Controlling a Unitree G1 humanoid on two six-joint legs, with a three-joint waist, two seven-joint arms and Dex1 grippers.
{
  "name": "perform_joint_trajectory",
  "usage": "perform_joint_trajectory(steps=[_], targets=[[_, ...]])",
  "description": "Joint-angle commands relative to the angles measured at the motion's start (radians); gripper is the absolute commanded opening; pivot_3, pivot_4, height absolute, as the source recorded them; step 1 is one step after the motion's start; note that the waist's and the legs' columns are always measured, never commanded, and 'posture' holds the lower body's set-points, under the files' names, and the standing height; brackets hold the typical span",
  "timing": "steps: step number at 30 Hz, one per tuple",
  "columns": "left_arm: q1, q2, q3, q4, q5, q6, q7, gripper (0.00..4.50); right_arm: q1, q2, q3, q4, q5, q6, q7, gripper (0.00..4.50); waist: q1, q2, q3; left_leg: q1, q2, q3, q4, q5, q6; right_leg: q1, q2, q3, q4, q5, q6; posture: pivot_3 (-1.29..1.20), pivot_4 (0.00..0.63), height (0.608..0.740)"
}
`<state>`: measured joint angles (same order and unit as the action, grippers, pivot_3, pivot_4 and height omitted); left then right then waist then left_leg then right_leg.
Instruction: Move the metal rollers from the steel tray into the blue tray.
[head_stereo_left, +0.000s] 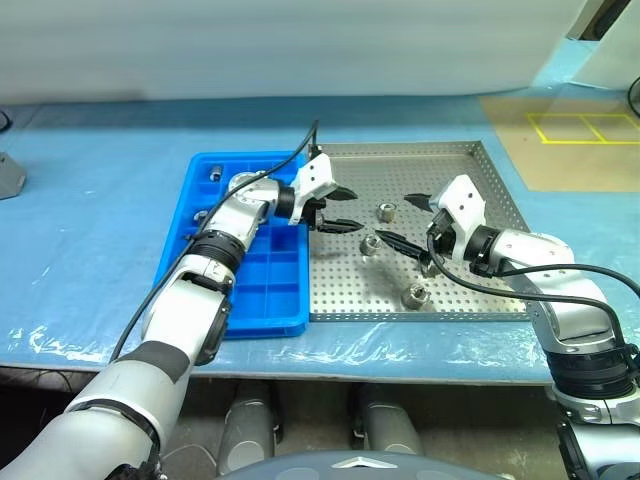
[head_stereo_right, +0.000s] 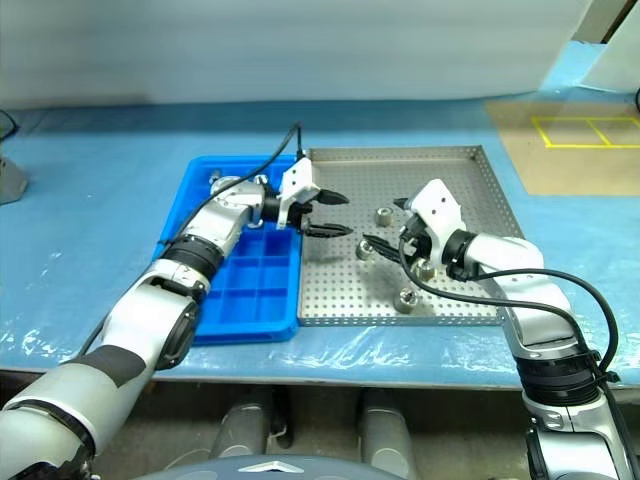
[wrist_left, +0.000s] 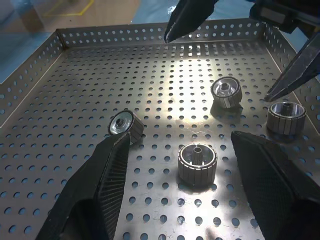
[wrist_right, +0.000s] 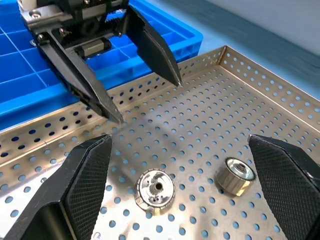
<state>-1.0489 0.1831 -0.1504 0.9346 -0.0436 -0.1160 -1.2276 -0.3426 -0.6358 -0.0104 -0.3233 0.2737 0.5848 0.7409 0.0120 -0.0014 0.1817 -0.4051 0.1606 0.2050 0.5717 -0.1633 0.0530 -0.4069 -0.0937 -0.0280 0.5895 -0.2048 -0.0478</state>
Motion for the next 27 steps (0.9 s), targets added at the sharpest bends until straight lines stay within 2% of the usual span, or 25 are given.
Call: perform_joint_trajectory(steps=[1,6,13,18,27], targets=[[-0.001,0.004,0.0,-0.015,0.01,-0.01,0.03,3.38,-0.027,-0.001,0.0,-0.009,0.006,-0.025,0.004,4.5,0.001,0.0,0.0,0.0,0.002,0.0,0.0,0.0,-0.001,0.0,0.001,-0.001,0.0,0.0,0.0,-0.29,0.15,0.74],[-0.03,-0.051,-0.059,0.055,0.102,-0.052,0.15,3.38,-0.035,0.002,0.005,-0.01,0.008,-0.023,-0.001,4.5,0.003,0.0,0.0,0.0,0.002,0.0,-0.001,0.001,-0.001,0.0,0.002,-0.002,0.0,0.0,0.0,-0.31,0.15,0.74],[-0.064,-0.153,-0.112,0.117,0.131,-0.071,0.091,3.38,0.011,-0.008,-0.018,-0.061,0.012,-0.001,-0.029,4.5,0.001,0.0,0.0,-0.001,0.002,0.001,-0.001,0.001,-0.001,0.0,0.001,-0.001,-0.001,0.0,0.0,-0.37,0.15,0.74],[-0.096,-0.167,-0.164,0.215,0.214,-0.116,0.137,3.38,0.061,-0.014,-0.043,-0.11,0.016,0.024,-0.06,4.5,-0.022,0.0,0.0,0.0,0.002,0.0,-0.001,0.001,-0.001,-0.001,0.002,-0.001,-0.001,0.0,0.0,-0.42,0.15,0.74],[-0.134,-0.174,-0.156,0.302,0.262,-0.12,0.232,3.38,0.112,-0.004,-0.06,-0.158,0.019,0.041,-0.107,4.5,-0.033,0.0,0.0,-0.001,0.002,0.0,-0.001,0.0,-0.001,-0.001,0.002,-0.001,-0.002,0.0,0.001,-0.46,0.15,0.74]])
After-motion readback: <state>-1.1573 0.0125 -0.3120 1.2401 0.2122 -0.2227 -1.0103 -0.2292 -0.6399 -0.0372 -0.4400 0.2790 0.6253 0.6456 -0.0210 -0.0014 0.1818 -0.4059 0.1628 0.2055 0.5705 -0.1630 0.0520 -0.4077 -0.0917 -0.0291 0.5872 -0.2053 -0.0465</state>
